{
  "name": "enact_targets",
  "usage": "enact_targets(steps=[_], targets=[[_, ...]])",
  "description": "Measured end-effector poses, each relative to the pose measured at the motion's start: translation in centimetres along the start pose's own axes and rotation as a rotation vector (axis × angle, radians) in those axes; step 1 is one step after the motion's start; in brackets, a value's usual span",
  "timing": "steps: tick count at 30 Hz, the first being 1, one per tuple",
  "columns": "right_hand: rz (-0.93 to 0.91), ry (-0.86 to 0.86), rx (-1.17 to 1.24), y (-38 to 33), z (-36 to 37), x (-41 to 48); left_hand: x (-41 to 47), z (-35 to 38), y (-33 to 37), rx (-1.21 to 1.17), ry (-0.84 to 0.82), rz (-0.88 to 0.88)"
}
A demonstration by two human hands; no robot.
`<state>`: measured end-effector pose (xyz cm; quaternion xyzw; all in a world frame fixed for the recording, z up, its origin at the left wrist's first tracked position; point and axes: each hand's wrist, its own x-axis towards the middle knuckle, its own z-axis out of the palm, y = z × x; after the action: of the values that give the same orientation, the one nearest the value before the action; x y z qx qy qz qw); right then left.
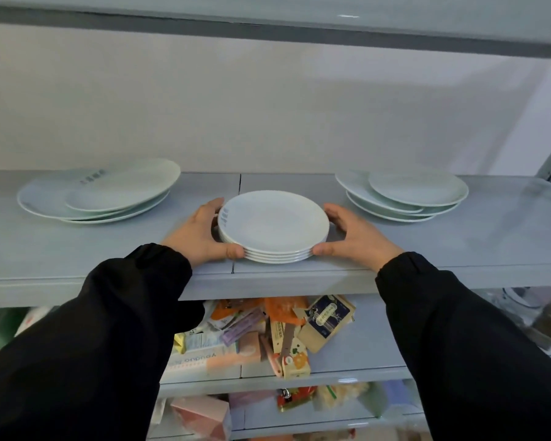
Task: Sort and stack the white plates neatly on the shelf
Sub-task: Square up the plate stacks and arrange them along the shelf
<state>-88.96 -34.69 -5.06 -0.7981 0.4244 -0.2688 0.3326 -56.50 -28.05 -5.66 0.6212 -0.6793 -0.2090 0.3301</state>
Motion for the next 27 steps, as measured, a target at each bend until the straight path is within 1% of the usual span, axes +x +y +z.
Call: enact_targets(steps=[3,7,15,19,23,27], targets=[[-0.022,-0.007,-0.060,-0.3,-0.1,0.0,0.2,-0.2,0.0,0.023,-0.034,0.021],[-0.023,-0.032,-0.043,-0.5,0.1,-0.3,-0.1,-0.2,0.5,-0.004,-0.070,0.094],[-0.013,-0.004,-0.067,-0.3,0.0,-0.5,-0.5,-0.3,0.7,-0.040,-0.055,0.070],[-0.047,-0.048,-0.077,-0.5,0.0,-0.6,-1.0,-0.3,1.5,-0.019,-0.036,0.071],[-0.027,-0.040,-0.099,-0.3,0.0,-0.4,-1.5,-0.3,2.2,-0.024,-0.049,0.058],[-0.029,-0.046,-0.117,-0.3,-0.2,-0.5,-1.5,-0.4,2.5,-0.026,-0.027,0.036]])
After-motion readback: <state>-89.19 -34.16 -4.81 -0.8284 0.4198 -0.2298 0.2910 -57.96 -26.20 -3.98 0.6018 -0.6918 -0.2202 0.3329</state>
